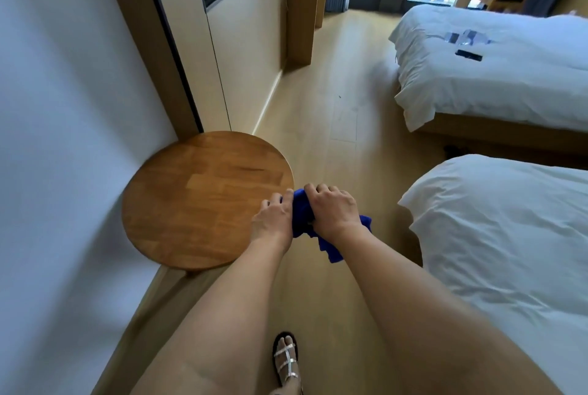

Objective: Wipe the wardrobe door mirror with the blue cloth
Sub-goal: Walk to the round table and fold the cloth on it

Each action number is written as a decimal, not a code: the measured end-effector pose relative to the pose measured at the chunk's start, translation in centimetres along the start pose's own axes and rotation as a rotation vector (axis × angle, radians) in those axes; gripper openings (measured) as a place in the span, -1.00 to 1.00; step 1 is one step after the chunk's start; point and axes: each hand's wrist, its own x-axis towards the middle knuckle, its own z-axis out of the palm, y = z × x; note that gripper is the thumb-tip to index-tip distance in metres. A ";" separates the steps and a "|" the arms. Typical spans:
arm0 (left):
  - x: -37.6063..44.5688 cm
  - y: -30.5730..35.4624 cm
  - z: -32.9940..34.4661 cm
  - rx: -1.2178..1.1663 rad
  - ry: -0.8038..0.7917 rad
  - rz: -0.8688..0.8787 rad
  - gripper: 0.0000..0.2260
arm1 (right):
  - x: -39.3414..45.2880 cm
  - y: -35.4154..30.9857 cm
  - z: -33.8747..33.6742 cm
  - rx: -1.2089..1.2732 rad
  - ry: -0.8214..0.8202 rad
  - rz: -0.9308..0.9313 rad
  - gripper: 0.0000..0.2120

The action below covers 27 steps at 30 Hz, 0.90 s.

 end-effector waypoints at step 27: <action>23.4 -3.8 -0.5 -0.139 0.150 -0.564 -0.41 | 30.8 2.7 1.9 -0.050 -0.020 -0.653 -0.54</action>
